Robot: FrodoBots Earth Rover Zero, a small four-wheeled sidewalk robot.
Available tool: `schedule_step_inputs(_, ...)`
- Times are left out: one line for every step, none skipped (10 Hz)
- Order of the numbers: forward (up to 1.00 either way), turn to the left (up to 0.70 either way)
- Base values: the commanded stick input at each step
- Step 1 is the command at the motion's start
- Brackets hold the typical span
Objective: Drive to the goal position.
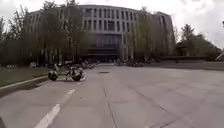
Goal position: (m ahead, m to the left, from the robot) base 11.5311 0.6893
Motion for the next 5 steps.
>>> schedule_step_inputs(0.7, 0.0)
schedule_step_inputs(0.7, 0.0)
schedule_step_inputs(0.7, 0.0)
schedule_step_inputs(0.7, 0.0)
schedule_step_inputs(0.7, 0.0)
